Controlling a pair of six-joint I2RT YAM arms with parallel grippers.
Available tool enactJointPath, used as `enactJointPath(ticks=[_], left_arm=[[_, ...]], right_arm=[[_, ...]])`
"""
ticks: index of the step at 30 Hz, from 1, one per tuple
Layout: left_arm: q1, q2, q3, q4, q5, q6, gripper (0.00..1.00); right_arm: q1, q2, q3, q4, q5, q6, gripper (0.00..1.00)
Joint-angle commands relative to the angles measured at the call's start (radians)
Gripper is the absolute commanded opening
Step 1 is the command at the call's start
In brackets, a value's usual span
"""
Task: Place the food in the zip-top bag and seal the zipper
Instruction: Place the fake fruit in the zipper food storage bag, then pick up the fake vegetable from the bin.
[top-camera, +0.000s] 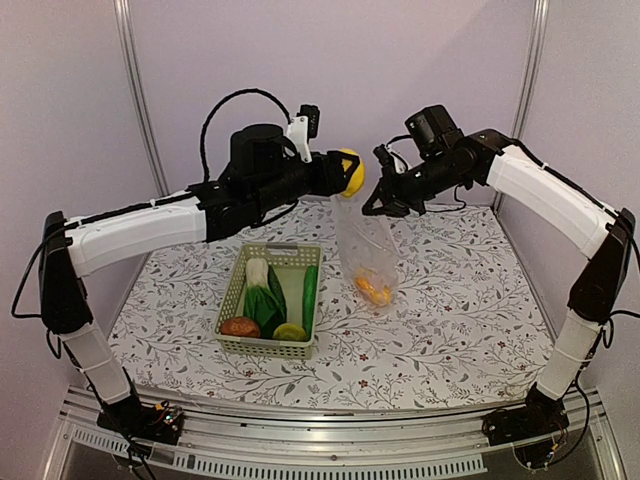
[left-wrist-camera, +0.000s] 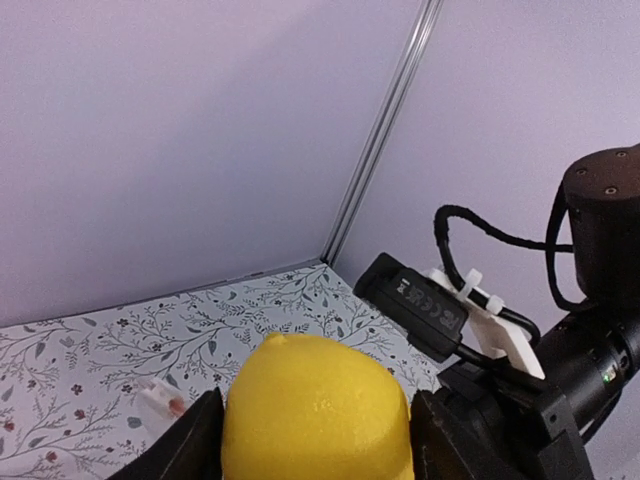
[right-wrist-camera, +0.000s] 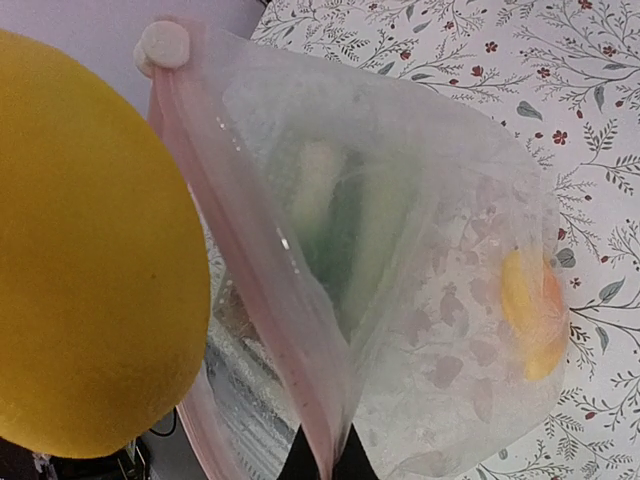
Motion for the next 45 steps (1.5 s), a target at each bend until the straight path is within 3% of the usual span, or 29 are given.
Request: enactJointPath(ticks=[1,5,7,14,18,22,25,28,34,45], left_arm=[[-0.013,0.005,-0.016,-0.029,-0.059,0.034,0.69],[-0.015,0.012,0.004,-0.063,-0.107,0.03,0.85],[-0.015,0.013,0.028,-0.08,-0.115,0.038,0.88],[-0.021,-0.029,0.106,-0.093,-0.092,0.099,0.89],[-0.021,-0.086,0.094,-0.143,-0.103,0.113,0.88],[-0.015,-0.12,0.076,-0.334,-0.224,0.06,0.86],[0.006,-0.127,0.054,-0.462,-0.239,0.011,0.86],[0.045,-0.122,0.025,-0.629,-0.199,-0.096,0.84],[0.115,-0.075,0.012,-0.833,-0.123,-0.219,0.77],[0.188,-0.012,-0.062,-0.851,0.048,-0.257,0.62]], right_arm=[[-0.029,-0.033,0.04,0.03,-0.046,0.03,0.0],[-0.036,-0.029,0.055,0.027,-0.058,0.035,0.0],[-0.038,-0.028,0.057,0.025,-0.063,0.037,0.0],[-0.082,-0.038,0.026,0.022,-0.056,0.04,0.0],[-0.16,-0.046,0.121,-0.056,0.031,-0.014,0.0],[-0.211,-0.035,0.253,-0.157,0.165,-0.111,0.0],[-0.224,-0.023,0.293,-0.195,0.237,-0.158,0.0],[-0.224,-0.034,0.207,-0.171,0.276,-0.194,0.0],[-0.207,-0.084,-0.134,-0.027,0.214,-0.188,0.0],[-0.161,-0.098,-0.208,0.026,0.153,-0.134,0.0]])
